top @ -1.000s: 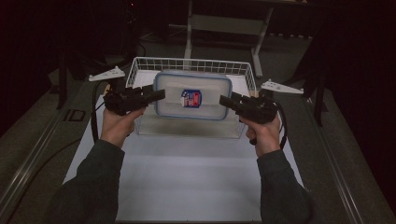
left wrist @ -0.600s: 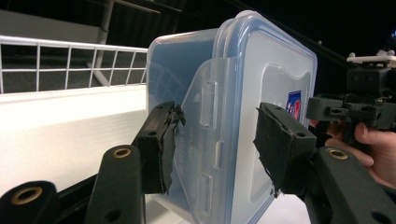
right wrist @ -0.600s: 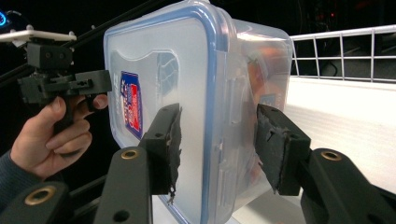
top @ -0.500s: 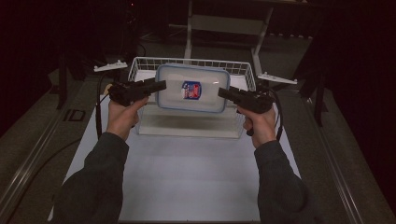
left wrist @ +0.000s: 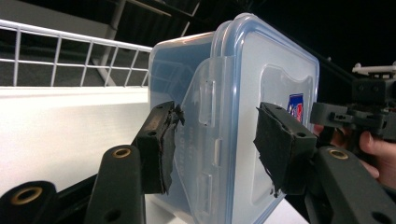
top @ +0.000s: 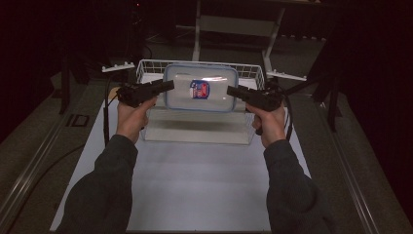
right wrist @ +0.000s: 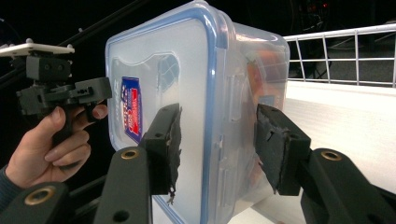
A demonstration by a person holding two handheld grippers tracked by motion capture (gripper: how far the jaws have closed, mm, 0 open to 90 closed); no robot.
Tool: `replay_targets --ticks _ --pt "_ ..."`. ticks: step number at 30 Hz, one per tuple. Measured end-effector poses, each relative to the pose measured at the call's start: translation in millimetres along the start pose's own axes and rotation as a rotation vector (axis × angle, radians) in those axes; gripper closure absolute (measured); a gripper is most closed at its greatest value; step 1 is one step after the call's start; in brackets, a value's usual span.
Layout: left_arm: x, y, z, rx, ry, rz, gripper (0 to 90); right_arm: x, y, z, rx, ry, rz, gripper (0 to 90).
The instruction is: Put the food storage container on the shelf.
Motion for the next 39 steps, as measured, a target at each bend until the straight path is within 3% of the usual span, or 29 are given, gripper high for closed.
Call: replay_targets --ticks 11,20,23,24,25,26,27,28,30,35,39 --pt "-4.2 3.6 -1.8 -0.038 -0.006 0.01 48.3 0.0 6.9 4.5 0.012 0.031 0.026 51.0" --pt "-4.4 7.5 -5.5 -0.045 -0.008 0.031 47.7 -0.6 9.1 6.8 0.026 0.035 0.032 49.7" --pt "-3.6 10.0 -5.6 -0.094 0.024 0.018 46.7 -0.2 10.8 6.9 0.053 0.026 0.033 48.3" --pt "-3.0 10.9 -5.5 -0.102 0.036 0.008 50.5 0.1 11.7 7.2 0.062 0.024 0.027 46.6" --pt "-1.3 13.8 -5.2 -0.147 0.067 -0.017 54.4 0.4 12.2 7.5 0.067 0.023 0.023 45.6" --pt "-0.3 15.5 -5.8 -0.155 0.071 -0.022 51.6 1.5 13.4 8.1 0.091 0.016 0.013 48.6" --pt "-1.0 15.1 -6.5 -0.139 0.049 -0.005 50.9 2.4 13.8 9.0 0.111 0.01 0.008 48.4" --pt "-0.2 17.5 -6.8 -0.154 0.052 -0.028 58.4 2.4 14.1 10.6 0.123 0.016 0.024 52.3" --pt "5.8 24.8 -5.1 -0.19 0.105 -0.083 55.6 0.8 15.2 13.2 0.135 0.032 0.028 50.5" --pt "11.4 27.6 -4.2 -0.177 0.109 -0.094 54.5 -3.8 18.8 14.0 0.202 0.015 0.036 52.1" --pt "10.4 23.8 -1.2 -0.181 0.127 -0.104 56.5 -8.0 16.5 8.6 0.304 -0.03 0.031 58.9"
Point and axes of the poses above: each handheld gripper's, and its own axes: y roughly forward along the jaws, x roughly out of its underside, z roughly to its right, the point moved 3 cm from there along y, roughly forward along the jaws, and after that the axes turned 2 degrees about -y, right-handed, at the moved point
